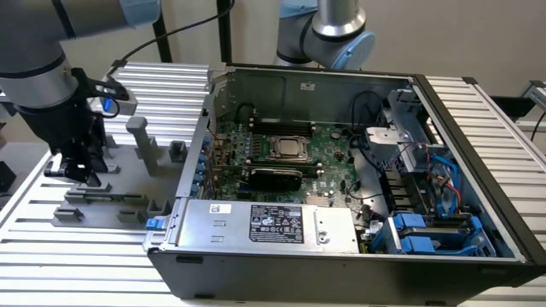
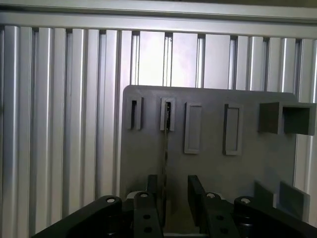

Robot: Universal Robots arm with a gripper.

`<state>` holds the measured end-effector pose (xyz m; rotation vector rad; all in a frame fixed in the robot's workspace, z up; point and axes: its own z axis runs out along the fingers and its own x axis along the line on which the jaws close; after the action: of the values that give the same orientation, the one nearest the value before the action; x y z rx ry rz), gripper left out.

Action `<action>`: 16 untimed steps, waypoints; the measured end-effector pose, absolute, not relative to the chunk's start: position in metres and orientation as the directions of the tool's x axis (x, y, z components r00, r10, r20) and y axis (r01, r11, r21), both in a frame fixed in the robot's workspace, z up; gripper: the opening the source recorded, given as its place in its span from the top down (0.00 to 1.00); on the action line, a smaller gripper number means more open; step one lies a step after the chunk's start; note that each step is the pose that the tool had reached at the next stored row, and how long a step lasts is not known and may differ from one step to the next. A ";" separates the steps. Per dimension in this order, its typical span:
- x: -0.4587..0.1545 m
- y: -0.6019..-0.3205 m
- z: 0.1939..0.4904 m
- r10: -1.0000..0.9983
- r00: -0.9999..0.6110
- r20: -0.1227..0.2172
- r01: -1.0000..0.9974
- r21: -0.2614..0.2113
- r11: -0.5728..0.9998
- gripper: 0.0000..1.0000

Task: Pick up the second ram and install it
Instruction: 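Pick up the second ram and move it above second insertion slot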

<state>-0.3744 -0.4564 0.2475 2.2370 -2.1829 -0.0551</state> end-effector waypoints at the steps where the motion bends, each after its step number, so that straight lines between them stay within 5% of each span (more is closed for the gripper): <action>1: -0.374 -0.457 0.246 -1.000 0.024 -0.014 -0.999 0.036 -0.025 0.62; 16: -0.373 -0.458 0.218 -1.000 0.024 -0.014 -0.999 0.036 -0.025 0.62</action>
<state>-0.3727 -0.4581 0.2183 2.2371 -2.1830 -0.0551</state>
